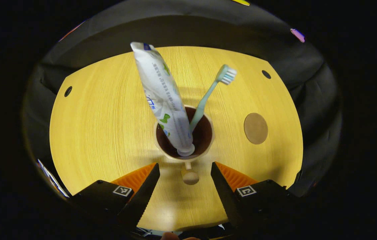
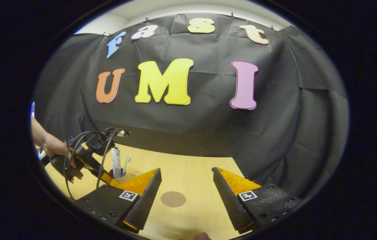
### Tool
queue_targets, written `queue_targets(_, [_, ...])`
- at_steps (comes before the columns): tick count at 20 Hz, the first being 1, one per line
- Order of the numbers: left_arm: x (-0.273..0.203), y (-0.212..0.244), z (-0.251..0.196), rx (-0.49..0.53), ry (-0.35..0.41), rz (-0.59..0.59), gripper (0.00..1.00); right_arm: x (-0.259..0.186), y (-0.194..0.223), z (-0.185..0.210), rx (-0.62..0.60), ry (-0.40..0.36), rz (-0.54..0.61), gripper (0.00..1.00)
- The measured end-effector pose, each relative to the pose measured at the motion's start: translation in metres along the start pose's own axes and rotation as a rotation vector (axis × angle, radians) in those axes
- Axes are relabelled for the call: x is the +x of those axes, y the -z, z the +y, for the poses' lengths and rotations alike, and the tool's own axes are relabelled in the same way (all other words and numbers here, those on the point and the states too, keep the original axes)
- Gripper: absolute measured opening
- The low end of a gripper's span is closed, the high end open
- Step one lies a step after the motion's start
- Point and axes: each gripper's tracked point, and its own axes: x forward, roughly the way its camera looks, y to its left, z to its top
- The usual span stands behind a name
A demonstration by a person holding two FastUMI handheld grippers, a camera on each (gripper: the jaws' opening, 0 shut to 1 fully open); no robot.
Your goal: Put the toothbrush and toothpaste on the desktop into the cup, then pick up the cup and place it on the coaster on the desktop.
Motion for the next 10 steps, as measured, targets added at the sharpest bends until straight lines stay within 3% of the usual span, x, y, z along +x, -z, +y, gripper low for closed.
queue_targets(5, [0.009,-0.005,0.001,0.000,-0.004,0.093,0.96,0.001,0.004,-0.006,-0.005,0.009,0.029,0.93])
queue_targets(10, [0.002,-0.019,-0.005,-0.004,-0.015,0.135,0.76,-0.006,0.011,-0.015,0.007,0.029,0.045,0.93])
